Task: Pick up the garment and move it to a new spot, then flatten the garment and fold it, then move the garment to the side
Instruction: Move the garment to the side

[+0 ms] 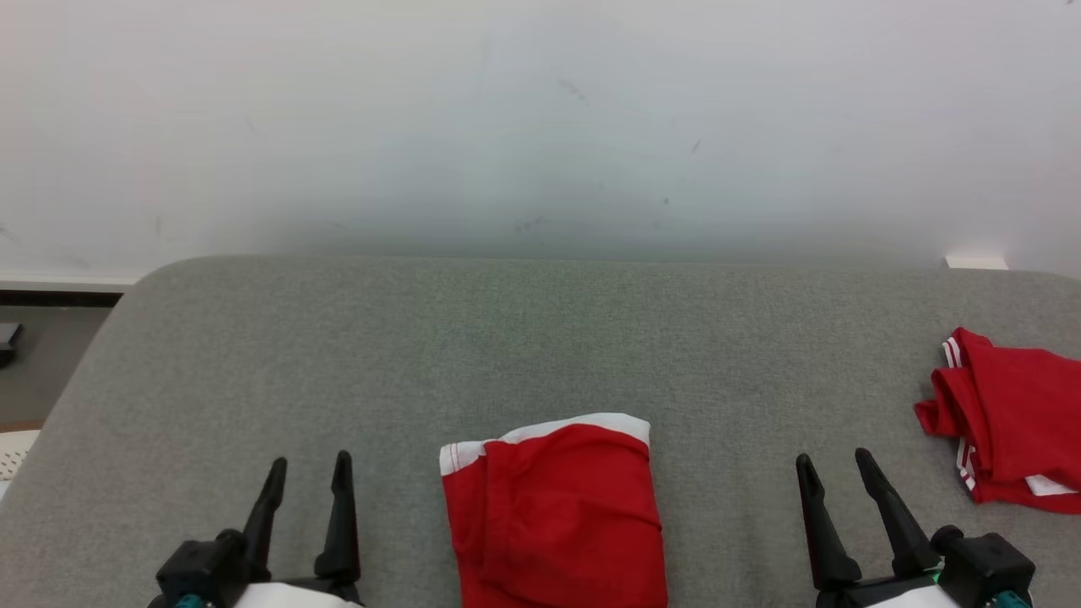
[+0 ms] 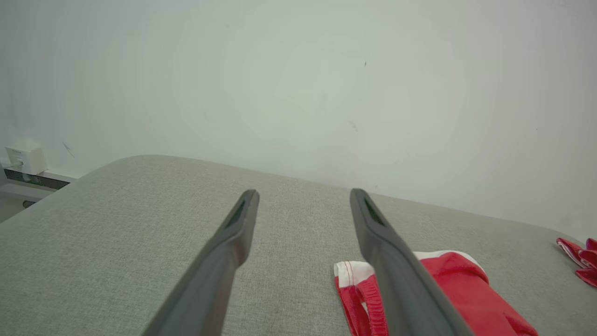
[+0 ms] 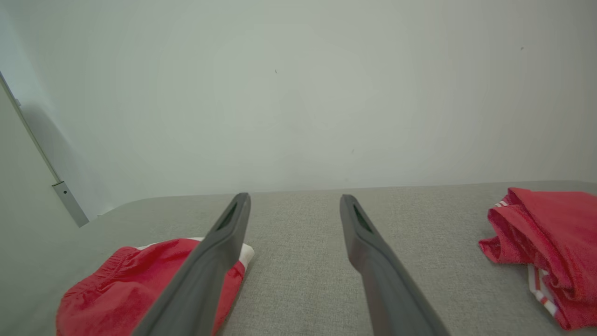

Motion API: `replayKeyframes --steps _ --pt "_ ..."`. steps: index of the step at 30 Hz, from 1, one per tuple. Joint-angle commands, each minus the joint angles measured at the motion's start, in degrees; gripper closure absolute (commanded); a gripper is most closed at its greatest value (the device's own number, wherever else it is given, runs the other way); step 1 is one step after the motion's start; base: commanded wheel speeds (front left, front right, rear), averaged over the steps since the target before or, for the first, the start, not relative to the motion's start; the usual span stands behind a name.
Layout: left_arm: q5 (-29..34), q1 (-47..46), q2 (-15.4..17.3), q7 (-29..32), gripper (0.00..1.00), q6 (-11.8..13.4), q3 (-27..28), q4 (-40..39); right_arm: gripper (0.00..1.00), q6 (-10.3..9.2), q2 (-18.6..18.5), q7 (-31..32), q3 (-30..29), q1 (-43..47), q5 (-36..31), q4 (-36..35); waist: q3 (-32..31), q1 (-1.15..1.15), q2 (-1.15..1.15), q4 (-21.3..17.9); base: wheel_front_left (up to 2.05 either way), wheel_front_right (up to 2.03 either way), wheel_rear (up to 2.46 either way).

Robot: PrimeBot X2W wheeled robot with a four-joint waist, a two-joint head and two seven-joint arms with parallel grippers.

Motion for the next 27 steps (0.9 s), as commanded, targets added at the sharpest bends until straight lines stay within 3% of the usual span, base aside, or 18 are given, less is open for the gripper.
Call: replayKeyframes --steps 1,6,15,27 --pt "-0.9 -0.1 0.2 -0.1 0.00 -0.1 -0.3 0.0 0.00 0.01 -0.4 -0.1 0.6 -1.6 0.3 1.0 0.1 0.00 0.00 0.4 0.00 0.00 0.00" --pt "-1.4 -0.3 0.2 -0.1 0.00 -0.3 -1.2 0.1 0.00 0.01 -1.3 1.6 5.2 -6.1 2.4 8.6 0.5 0.00 0.00 1.9 0.00 0.00 0.00" --pt "-2.3 -1.0 0.2 -0.1 0.00 -0.3 -2.6 0.8 0.00 0.01 0.2 13.1 12.4 -17.0 11.3 22.3 1.1 0.00 0.00 6.7 0.00 0.00 0.00" --pt "-2.8 -0.5 0.2 -0.1 0.00 -0.3 -3.1 1.2 0.00 0.00 1.2 29.0 13.1 -23.7 17.7 40.0 1.3 0.00 0.00 12.5 0.00 0.00 0.00"
